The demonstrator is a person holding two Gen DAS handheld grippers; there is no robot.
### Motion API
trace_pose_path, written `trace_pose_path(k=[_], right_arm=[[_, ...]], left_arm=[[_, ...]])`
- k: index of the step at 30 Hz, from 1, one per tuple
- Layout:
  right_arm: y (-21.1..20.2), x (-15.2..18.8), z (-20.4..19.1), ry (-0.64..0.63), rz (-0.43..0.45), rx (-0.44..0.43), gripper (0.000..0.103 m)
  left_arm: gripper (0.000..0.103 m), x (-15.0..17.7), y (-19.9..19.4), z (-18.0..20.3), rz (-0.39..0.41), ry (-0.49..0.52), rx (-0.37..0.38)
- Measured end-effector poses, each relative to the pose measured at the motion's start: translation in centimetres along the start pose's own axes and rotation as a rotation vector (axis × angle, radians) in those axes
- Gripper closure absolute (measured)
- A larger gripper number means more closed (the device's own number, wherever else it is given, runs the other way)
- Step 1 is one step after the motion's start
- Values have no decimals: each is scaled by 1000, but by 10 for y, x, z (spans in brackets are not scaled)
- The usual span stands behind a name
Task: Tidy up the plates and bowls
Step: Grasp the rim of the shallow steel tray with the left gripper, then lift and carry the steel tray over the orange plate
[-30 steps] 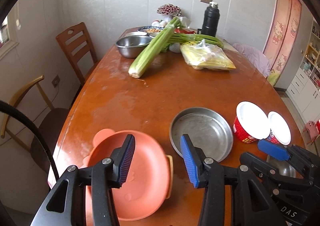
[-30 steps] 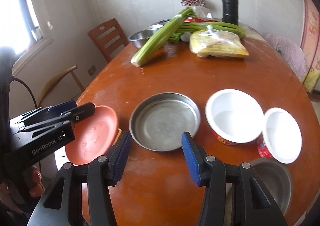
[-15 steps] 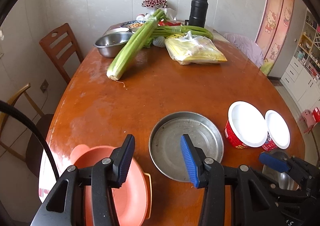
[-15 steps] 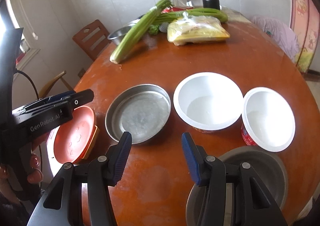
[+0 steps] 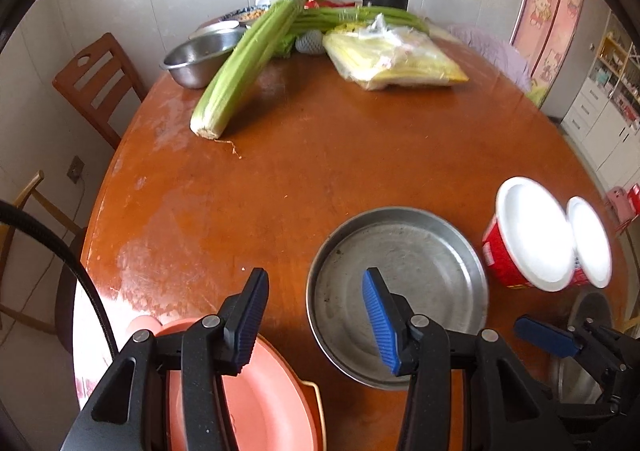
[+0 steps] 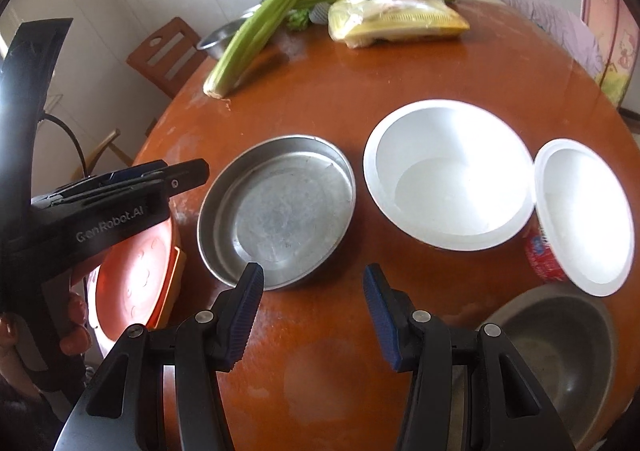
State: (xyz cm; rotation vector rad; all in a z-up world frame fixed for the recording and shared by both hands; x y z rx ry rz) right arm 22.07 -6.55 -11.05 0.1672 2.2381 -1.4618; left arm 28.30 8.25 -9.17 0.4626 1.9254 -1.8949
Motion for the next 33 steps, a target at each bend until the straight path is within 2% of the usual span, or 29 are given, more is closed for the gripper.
trace_pose_path(k=[17,19,24,26,33], right_arm=[[36,-6,1,21,-79,54,49],[39,-6,1,17,-82,59,49],[42,-9,-2,-2,-75,56,49],[43,-9,-6,-3,-74,43,49],[40,-13,-11,-29,-56,51,48]], left_arm=[[55,2,40,1,-75,14,19],[57,3,41,2,-79,16,30],[72,7,43,10,-97,36,59],[74,9,47,10,-109,40,48],[74,6,37,9,-76,38,41]])
Point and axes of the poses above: each gripper's, at about its wrist camera, not at the fingertips, and y roughly the way its jaws point, z to its right, x to its underside, the point moved 10 cm from there along y, roughly the way its jaws point, and after that the axes turned 1 degree about y, right-handed, at the moved point
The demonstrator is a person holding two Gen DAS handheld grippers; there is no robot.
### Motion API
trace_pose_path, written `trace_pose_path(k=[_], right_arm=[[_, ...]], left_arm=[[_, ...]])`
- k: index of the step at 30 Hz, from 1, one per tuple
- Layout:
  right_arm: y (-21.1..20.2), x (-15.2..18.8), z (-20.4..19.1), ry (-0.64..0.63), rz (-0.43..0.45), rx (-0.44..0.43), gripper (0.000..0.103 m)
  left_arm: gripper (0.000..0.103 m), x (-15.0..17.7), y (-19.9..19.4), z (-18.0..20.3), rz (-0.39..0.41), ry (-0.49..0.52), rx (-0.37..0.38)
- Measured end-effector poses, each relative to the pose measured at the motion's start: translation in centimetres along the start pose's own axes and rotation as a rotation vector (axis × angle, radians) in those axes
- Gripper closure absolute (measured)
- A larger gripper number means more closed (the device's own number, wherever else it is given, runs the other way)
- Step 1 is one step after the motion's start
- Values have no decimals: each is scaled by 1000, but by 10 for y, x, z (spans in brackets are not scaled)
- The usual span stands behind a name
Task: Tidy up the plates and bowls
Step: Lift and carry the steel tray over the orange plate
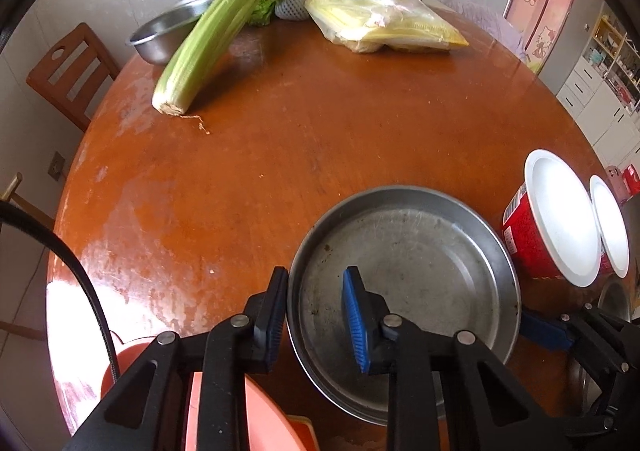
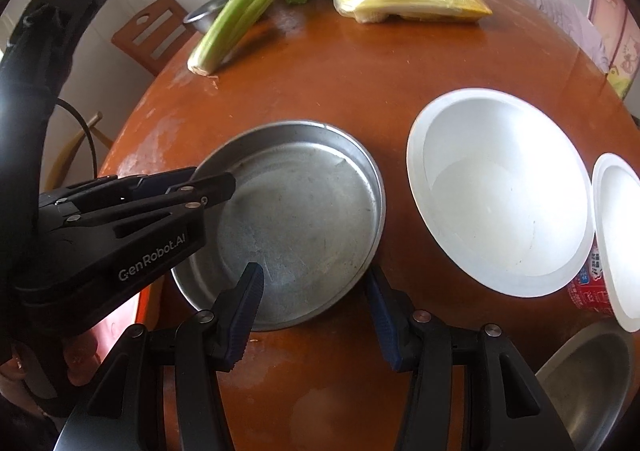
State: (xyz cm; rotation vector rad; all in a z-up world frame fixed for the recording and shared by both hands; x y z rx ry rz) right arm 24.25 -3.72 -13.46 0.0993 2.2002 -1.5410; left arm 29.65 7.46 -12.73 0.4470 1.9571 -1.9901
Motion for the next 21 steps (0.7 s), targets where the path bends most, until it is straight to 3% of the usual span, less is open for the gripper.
trace_pose_path(k=[21], right_arm=[[-35,-3,-18,-48,85,-15,48]], left_arm=[[74,-2,-59,-4,112,-19,-12]])
Point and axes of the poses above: each gripper's, at about its wrist camera, not at the fingertips, and y roughly the way its jaws point, z to its right, x to its underside, the point moved 10 cm from there along y, roughly the way its jaws point, and after that the axes turned 1 degree about y, right-handed, at the moved point
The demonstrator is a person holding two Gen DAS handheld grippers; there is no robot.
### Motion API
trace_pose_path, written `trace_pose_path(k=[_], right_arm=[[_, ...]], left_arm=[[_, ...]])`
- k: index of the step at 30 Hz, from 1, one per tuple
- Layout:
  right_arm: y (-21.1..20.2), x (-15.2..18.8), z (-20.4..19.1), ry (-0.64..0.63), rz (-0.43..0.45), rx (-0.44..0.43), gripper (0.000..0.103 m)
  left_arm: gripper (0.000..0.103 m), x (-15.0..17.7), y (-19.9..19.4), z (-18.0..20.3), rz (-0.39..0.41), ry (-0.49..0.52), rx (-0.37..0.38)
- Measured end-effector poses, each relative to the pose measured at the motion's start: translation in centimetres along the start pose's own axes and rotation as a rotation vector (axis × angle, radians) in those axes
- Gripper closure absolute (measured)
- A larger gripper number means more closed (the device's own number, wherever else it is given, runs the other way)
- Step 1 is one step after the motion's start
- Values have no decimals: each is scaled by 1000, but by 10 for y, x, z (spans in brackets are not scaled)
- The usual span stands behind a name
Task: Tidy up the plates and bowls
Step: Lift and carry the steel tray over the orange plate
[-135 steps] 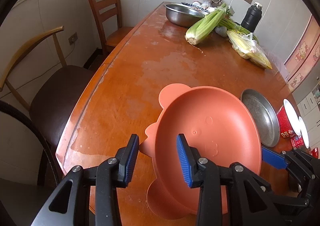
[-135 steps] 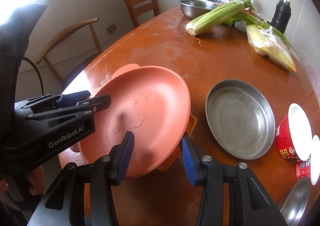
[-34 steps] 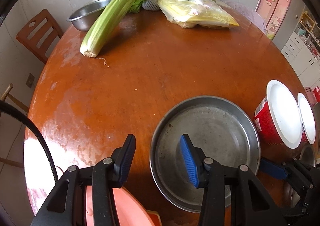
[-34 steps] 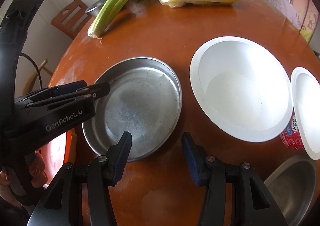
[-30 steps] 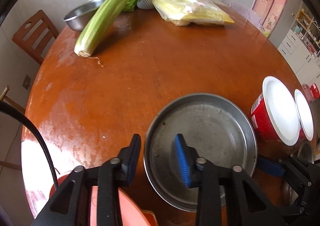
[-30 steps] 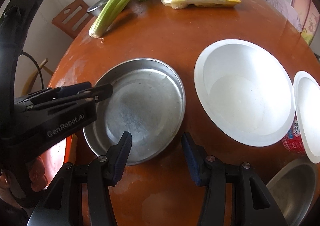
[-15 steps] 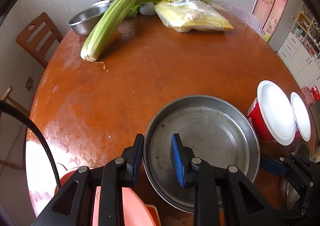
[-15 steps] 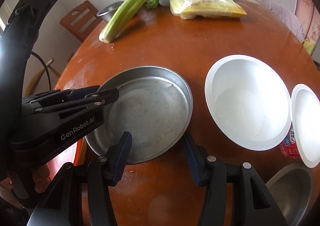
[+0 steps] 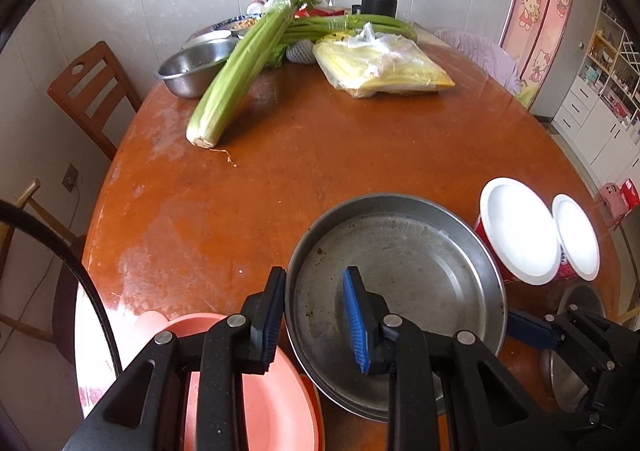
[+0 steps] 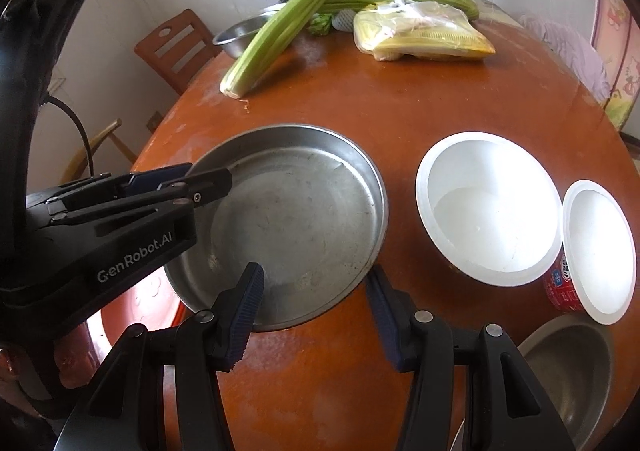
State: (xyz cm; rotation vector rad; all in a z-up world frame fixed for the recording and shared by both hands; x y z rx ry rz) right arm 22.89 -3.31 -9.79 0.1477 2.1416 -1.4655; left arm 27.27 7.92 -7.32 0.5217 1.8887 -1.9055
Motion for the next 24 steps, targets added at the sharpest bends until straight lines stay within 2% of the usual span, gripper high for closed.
trace_pose_path(k=[13,24], right_arm=[[-30,1,-20,-43,60,-9,48],[-47,5,-60,-124,96,-41,48]], left_arm=[[74,6,-41,-8,74,-22,-20],[74,23,-74,-44,119,-90,-50]])
Point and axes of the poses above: each gripper's, at about its wrist camera, not at the fingertips, and y roughly the way its jaws point, z to its right, x to its underside, the point moved 10 cm from there along y, roughly the way its jaws point, and after that the axes turned 1 degree about y, right-handed, at the moved point
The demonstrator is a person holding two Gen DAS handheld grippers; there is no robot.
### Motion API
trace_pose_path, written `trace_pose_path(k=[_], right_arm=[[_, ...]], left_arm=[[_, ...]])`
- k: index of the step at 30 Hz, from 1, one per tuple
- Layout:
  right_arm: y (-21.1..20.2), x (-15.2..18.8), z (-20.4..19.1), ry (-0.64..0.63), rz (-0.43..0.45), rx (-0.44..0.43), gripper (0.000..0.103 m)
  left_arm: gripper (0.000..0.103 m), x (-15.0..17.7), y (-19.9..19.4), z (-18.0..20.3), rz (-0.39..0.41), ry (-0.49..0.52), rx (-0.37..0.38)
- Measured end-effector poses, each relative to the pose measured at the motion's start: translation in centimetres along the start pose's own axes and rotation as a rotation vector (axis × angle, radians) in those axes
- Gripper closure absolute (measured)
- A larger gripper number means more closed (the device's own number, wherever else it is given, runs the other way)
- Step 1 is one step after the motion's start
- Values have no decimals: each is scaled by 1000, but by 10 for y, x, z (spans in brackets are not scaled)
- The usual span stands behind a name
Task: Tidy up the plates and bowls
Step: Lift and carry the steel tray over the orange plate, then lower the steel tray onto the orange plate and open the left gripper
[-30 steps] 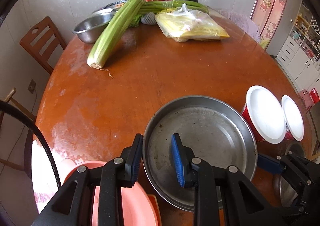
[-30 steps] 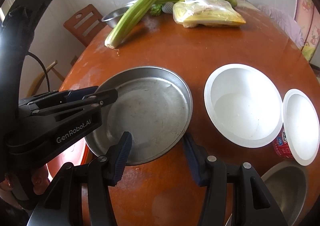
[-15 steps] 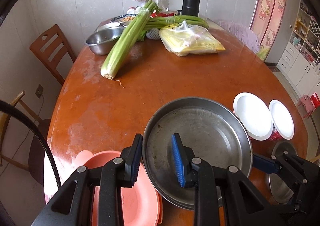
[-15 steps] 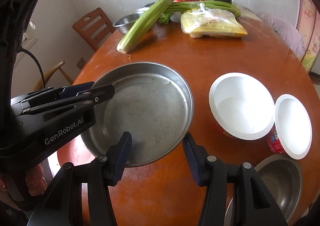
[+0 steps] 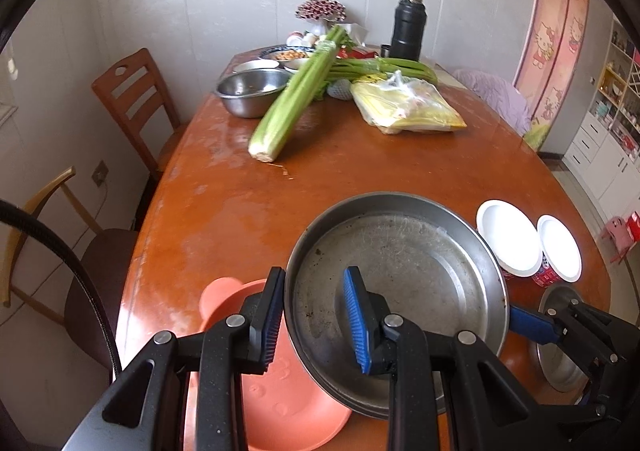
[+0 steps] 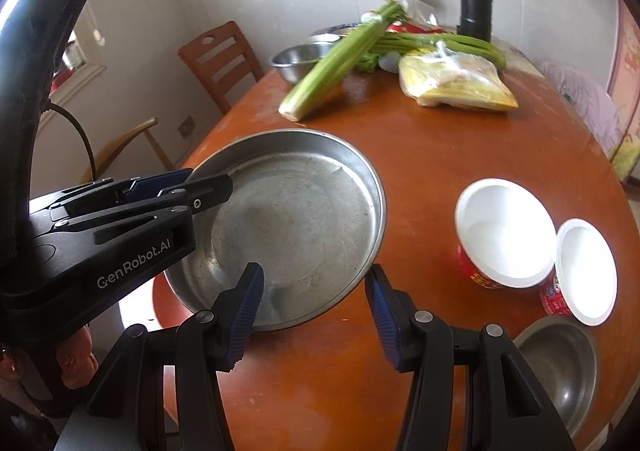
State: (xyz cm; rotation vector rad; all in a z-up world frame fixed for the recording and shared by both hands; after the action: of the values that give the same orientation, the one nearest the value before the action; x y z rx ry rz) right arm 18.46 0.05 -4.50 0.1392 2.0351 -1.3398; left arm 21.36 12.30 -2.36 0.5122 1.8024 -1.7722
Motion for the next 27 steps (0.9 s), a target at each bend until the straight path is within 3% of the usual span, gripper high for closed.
trace_pose_path(k=[16,27], right_arm=[[9,-7,-63,-119,12,-33,47],[33,8,-75,-138,-48,4,47]], left_arm=[[73,16,-23,-59,31,-64,-71],[73,44,8,-72,-35,-92,-29]])
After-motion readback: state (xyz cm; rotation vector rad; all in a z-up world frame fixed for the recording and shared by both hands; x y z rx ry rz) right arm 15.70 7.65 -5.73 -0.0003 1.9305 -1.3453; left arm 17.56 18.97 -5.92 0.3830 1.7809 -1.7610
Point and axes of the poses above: each gripper's, at about its wrist camera, not at the fingertips, and y roughly the way its jaws point, z to its right, x to its underside, the point moved 10 cm from there along y, roughly the way its jaws point, and after that the axes turned 1 degree about y, right-handed, at the moved point
